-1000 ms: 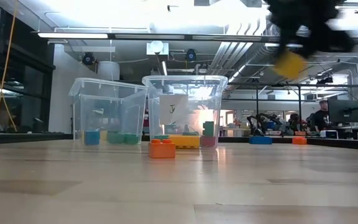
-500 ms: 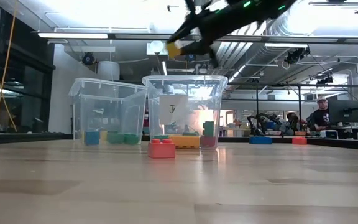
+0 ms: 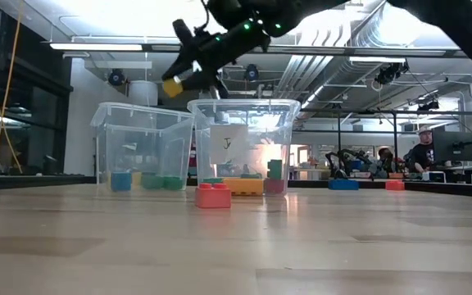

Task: Sort blocks by size
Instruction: Put the yellow blocks into the left transparent bin, then put the green small game piece into the left transparent bin

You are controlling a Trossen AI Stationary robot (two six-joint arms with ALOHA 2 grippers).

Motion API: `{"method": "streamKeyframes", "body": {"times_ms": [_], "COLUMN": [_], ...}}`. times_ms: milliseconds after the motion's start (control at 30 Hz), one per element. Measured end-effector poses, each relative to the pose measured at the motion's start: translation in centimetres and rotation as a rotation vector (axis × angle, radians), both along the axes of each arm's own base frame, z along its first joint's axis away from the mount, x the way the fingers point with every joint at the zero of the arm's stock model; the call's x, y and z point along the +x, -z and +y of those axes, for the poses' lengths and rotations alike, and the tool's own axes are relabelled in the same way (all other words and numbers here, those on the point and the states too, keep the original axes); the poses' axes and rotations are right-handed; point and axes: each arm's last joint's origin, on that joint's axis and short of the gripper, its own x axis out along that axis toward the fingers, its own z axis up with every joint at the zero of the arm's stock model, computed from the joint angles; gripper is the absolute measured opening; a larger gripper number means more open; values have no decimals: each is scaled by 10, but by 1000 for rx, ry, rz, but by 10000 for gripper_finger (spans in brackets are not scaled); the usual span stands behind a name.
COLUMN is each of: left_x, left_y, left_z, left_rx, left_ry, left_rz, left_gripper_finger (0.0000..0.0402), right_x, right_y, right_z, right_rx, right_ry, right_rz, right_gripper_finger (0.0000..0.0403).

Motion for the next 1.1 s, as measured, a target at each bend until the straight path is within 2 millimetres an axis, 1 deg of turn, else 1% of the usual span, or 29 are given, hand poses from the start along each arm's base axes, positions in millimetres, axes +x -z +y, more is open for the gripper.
{"method": "streamKeyframes", "body": {"times_ms": [67,167,267,367,500,533,600,633,700,800,900,933,967,1000,1067,1100], "left_x": [0,0,0,0,2,3,7,10,18,35,55,61,67,72,77,79], "left_y": [0,0,0,0,3,5,11,14,22,33,48,54,61,68,81,84], "left_z": [-1,-2,-2,-2,-1,-1,-1,0,1,4,12,17,23,29,44,50], "left_rx": [0,1,2,33,59,60,30,7,-13,17,19,-1,-22,-32,-27,-14], "left_ry": [5,10,9,-7,-23,-24,-12,-3,2,-15,-54,-76,-101,-129,-181,-200], "left_rz": [0,0,0,3,40,62,119,153,217,300,392,457,552,665,932,1056], "left_gripper_finger": [305,305,305,305,305,305,305,305,305,305,305,305,304,300,283,268], "right_x": [5,8,5,-5,-30,-40,-64,-78,-104,-139,-169,-179,-190,-199,-215,-223], "right_y": [-3,-6,-19,-41,-78,-88,-99,-108,-114,-120,-121,-121,-119,-115,-102,-94], "right_z": [-2,-4,-9,-19,-35,-37,-41,-42,-43,-42,-34,-30,-26,-23,-15,-11], "right_rx": [-12,-27,-66,-124,-270,-313,-358,-378,-404,-411,-387,-373,-358,-339,-286,-261], "right_ry": [-8,-11,-31,-43,15,35,75,110,168,237,254,265,278,292,321,340], "right_rz": [12,34,40,99,216,228,286,310,425,530,556,558,562,567,584,595], "right_gripper_finger": [172,244,294,310,306,301,286,274,242,173,84,51,26,14,21,29]}}
